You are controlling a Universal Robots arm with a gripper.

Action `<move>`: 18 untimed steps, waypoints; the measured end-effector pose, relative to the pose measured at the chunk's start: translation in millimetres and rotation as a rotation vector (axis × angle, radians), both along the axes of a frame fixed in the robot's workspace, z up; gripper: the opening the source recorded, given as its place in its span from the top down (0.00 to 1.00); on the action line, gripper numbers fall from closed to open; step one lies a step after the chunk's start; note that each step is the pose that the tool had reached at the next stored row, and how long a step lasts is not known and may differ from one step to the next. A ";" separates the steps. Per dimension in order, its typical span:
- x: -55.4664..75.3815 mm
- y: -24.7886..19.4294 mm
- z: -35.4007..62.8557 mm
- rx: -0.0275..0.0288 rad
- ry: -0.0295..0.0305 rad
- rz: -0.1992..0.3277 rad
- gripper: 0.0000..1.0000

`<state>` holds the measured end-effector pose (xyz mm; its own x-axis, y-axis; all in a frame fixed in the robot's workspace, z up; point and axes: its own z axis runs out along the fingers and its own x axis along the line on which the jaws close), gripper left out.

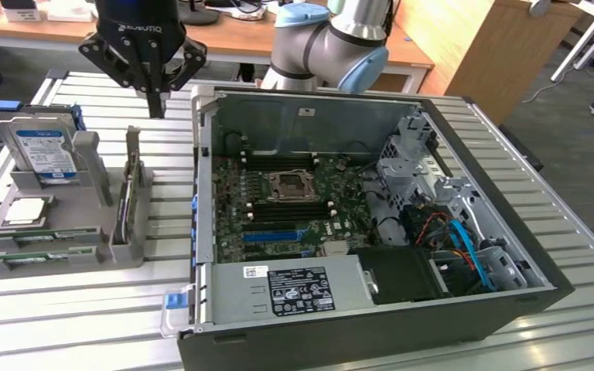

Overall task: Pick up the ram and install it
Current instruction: 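Reach for the ram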

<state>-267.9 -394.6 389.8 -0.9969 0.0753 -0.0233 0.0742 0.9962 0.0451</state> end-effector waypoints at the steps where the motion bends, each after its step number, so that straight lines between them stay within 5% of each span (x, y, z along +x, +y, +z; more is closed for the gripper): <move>1: -1.6 0.0 -0.1 0.0000 0.0000 0.000 0.89; 18: -31.2 1.6 -2.1 0.0000 0.0000 0.000 0.89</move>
<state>-299.2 -393.1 387.7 -0.9969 0.0753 -0.0233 0.0742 0.9962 0.0451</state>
